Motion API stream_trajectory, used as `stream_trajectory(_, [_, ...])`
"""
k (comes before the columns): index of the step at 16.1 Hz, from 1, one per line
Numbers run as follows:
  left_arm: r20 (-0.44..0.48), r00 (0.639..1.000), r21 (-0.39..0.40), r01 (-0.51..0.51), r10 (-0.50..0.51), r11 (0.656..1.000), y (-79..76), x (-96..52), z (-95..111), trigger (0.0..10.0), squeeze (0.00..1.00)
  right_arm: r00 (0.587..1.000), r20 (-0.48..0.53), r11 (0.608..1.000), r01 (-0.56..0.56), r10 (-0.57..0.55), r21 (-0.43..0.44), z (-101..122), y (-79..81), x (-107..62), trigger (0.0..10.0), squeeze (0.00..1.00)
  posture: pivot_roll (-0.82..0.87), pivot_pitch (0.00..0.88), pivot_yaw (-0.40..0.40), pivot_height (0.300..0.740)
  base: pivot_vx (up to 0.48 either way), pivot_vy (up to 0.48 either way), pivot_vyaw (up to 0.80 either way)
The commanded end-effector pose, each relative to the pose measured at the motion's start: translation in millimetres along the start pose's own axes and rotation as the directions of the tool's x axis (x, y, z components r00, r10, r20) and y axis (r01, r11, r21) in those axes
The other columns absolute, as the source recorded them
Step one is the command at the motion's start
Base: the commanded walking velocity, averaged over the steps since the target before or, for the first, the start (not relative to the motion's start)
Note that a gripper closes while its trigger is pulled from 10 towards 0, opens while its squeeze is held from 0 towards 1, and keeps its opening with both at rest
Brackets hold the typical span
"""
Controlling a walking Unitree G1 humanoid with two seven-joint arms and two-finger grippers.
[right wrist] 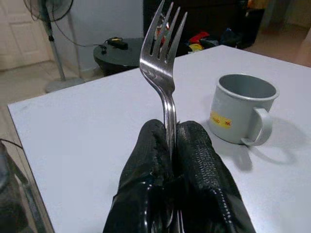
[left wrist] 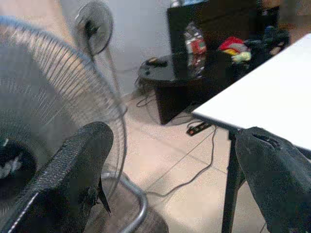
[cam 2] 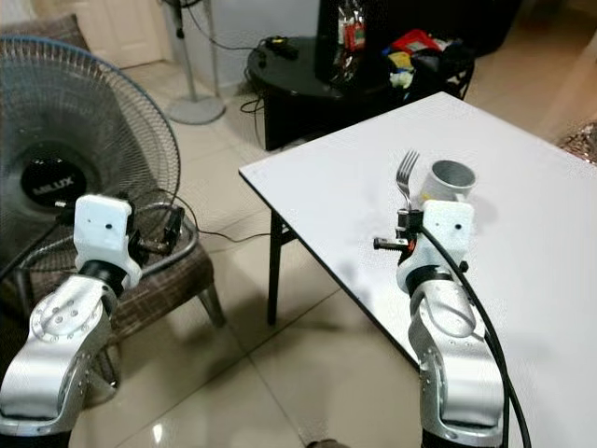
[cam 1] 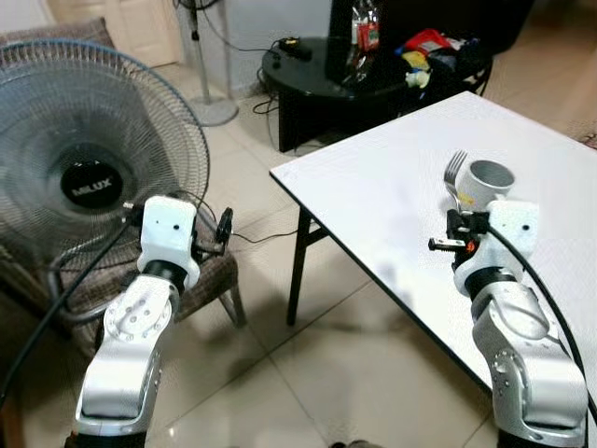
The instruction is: Setting the table
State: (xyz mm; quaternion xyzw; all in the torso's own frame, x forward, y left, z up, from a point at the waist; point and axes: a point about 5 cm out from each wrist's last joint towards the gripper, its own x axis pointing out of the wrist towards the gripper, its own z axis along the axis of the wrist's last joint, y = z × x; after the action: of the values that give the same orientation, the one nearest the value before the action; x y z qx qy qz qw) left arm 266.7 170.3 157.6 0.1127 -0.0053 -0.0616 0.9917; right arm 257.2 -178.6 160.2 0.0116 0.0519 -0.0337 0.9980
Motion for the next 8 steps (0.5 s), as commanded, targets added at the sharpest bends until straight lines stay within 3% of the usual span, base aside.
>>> stream_trajectory(1, [0.006, 0.998, 0.039, 0.055, -0.055, 0.998, -5.9, 0.6, 1.9, 10.0, 0.0, 1.0, 0.009, 1.0, -0.004, 0.004, 0.013, 4.0, 2.3, -1.0, 10.0, 0.0, 0.07, 0.0, 0.002, 0.74, 0.0, 0.0, 0.0])
stream_trajectory(4, [-0.004, 0.998, 0.039, 0.065, -0.065, 0.997, -8.9, 0.7, -1.2, 10.0, 0.0, 1.0, 0.009, 1.0, 0.009, -0.01, 0.006, 3.0, 3.9, -3.8, 10.0, 0.0, 0.07, 0.0, 0.019, 0.74, 0.0, 0.0, 0.0])
stream_trajectory(6, [-0.019, 0.999, 0.008, 0.035, -0.035, 0.999, -6.5, 4.1, -2.8, 10.0, 0.0, 0.999, -0.022, 0.999, 0.048, -0.047, 0.018, -2.1, 1.6, -1.5, 10.0, 0.0, 0.06, 0.0, 0.025, 0.74, 0.0, 0.0, -0.8])
stream_trajectory(8, [-0.018, 0.999, 0.005, 0.037, -0.037, 0.999, -6.0, 5.0, -1.4, 10.0, 0.0, 0.999, -0.019, 0.999, 0.027, -0.027, 0.022, 1.4, 2.3, -1.5, 10.0, 0.0, 0.07, 0.0, 0.016, 0.74, 0.0, 0.251, -0.8])
